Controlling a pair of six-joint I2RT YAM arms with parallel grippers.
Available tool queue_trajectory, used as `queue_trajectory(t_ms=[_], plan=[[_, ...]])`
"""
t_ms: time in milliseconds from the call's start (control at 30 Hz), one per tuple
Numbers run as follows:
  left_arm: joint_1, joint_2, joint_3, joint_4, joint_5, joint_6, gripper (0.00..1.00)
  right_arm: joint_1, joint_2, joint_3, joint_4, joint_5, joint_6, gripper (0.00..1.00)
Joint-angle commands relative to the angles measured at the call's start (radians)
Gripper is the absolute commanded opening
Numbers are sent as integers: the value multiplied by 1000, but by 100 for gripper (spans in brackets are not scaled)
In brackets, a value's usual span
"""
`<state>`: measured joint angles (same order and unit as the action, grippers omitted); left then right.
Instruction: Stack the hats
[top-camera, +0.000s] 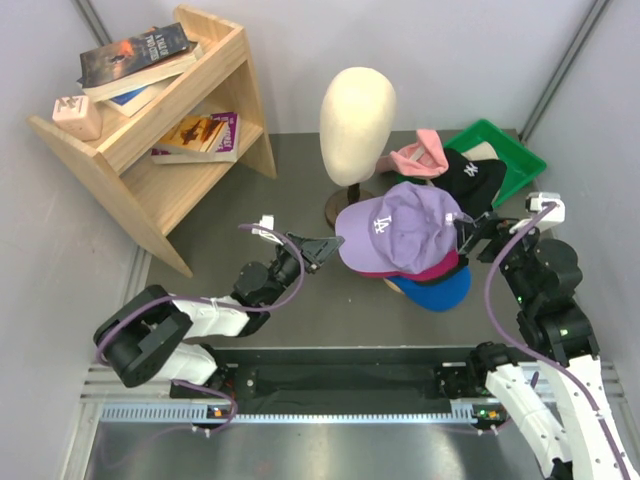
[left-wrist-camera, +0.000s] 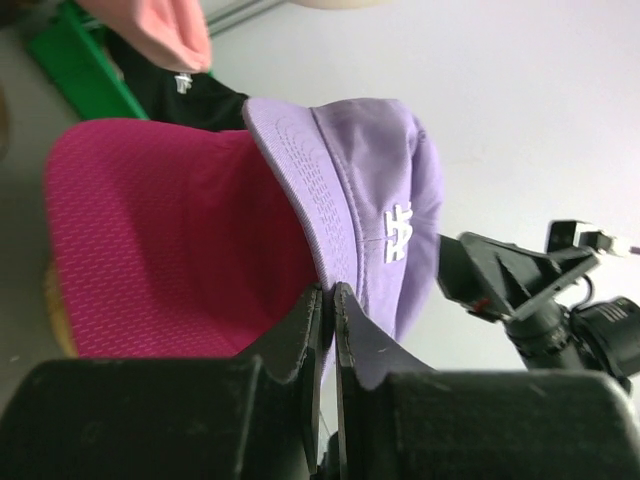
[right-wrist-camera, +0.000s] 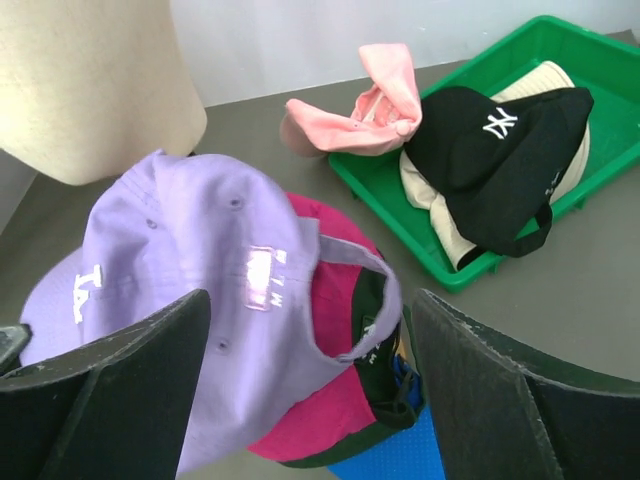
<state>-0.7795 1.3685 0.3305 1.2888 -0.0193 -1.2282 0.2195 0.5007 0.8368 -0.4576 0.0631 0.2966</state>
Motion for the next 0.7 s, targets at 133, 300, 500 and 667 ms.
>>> queue_trajectory(t_ms=[133,300,500,667], plan=[[49,64,-35,156,-21,-43,0,-11,21,-7,34,73,-20,73],[62,112,-31,210,15,-76,0,-15,77,-62,92,60,-20,69],[65,141,-21,233,51,-79,0,-35,136,-90,151,43,-24,63],[68,144,-15,227,59,-73,0,-55,150,-102,165,38,-33,24]])
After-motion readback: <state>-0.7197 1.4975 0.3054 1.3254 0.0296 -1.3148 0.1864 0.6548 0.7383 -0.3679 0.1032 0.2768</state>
